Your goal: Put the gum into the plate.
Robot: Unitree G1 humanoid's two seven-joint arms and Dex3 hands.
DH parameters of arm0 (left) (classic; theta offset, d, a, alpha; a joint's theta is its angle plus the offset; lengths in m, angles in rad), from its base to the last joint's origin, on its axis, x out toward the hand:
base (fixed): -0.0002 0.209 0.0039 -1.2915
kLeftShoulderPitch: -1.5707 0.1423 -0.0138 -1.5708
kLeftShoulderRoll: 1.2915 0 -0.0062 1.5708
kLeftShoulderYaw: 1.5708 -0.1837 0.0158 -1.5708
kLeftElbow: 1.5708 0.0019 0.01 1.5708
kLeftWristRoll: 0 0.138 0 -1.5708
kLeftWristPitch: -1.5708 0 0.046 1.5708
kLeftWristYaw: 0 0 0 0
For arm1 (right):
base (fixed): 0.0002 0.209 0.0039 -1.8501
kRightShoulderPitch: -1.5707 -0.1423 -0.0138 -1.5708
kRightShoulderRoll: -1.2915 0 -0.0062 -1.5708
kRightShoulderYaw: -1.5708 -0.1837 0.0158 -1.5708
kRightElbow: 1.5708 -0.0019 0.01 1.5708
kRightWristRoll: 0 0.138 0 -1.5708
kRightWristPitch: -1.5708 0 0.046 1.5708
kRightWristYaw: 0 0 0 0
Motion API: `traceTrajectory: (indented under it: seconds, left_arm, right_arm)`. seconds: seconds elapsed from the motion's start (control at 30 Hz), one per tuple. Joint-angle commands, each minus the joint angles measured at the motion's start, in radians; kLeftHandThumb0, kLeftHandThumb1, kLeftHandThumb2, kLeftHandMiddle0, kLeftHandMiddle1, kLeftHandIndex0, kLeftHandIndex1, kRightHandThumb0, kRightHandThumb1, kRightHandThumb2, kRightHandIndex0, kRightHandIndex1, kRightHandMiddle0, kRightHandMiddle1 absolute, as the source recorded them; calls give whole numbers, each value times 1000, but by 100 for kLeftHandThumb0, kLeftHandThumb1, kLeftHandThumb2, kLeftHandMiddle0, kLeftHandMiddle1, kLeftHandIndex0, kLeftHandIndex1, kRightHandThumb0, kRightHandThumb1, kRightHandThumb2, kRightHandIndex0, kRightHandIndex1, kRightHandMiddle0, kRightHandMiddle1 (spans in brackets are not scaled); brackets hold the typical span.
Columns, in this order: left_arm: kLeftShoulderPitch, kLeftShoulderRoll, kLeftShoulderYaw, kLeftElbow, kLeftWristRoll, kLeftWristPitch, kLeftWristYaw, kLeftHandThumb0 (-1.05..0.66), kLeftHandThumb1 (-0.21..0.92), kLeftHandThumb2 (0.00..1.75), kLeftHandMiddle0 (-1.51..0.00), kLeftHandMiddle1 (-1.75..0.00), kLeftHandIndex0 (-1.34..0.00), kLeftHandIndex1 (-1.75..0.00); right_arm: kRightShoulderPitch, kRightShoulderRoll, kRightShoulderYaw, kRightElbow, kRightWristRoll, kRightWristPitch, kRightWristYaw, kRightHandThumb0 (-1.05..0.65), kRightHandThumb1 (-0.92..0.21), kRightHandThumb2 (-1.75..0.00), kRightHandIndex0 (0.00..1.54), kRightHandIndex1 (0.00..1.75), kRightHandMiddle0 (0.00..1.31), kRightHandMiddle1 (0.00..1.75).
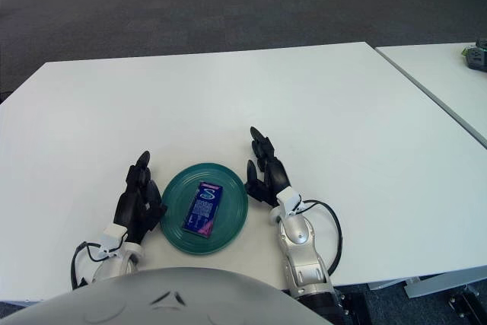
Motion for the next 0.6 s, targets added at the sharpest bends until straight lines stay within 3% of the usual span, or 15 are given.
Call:
traceTrajectory:
  seconds: [0.0, 0.27, 0.57]
  left_arm:
    - [0, 5, 14, 30, 2, 14, 8, -92, 92, 103, -2, 0, 0, -26]
    - [-8, 0, 22, 44, -13, -28, 3, -94, 92, 102, -4, -1, 0, -30]
    - [-15, 12, 21, 40, -21, -44, -13, -91, 92, 101, -9, -2, 0, -36]
  right_arm:
    - [44, 10, 6, 111, -25, 51, -24, -69, -92, -96, 0, 0, 0, 2]
    - [47, 20, 6, 150, -30, -6, -39, -67, -92, -95, 0, 0, 1, 0]
    - [76, 23, 25, 104, -43, -1, -36, -66, -92, -91, 0, 0, 0, 0]
